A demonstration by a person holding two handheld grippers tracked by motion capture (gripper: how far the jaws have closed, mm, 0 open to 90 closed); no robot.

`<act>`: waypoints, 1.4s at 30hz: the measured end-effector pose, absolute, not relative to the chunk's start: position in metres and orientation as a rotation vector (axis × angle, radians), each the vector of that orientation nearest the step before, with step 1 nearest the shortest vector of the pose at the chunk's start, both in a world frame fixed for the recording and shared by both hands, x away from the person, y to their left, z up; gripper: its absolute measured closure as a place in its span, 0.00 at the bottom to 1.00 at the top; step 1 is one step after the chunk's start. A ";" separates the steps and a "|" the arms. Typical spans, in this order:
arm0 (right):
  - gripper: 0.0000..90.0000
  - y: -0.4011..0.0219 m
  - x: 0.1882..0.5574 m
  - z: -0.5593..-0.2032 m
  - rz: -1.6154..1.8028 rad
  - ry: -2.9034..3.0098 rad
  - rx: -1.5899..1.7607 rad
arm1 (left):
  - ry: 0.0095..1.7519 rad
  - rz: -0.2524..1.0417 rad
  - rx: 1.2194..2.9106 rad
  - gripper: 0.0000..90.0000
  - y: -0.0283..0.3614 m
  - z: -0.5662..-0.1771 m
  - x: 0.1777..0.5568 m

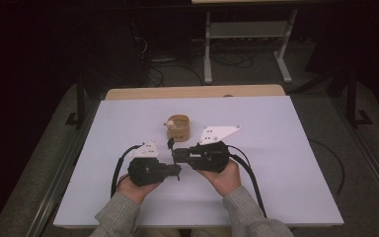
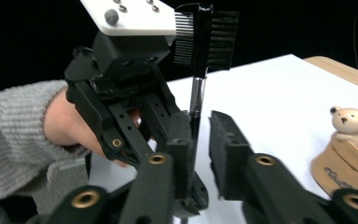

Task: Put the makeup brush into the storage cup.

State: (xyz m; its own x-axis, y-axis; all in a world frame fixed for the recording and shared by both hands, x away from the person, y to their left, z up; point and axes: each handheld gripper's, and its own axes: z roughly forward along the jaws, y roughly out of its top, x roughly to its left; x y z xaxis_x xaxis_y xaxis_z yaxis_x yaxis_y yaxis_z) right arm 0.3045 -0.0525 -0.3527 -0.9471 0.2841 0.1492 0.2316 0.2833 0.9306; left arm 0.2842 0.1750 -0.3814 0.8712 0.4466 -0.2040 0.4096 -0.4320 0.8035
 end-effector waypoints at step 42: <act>0.94 -0.081 0.317 -0.350 1.558 2.654 0.602 | 0.653 0.148 2.149 0.77 0.202 -0.395 0.266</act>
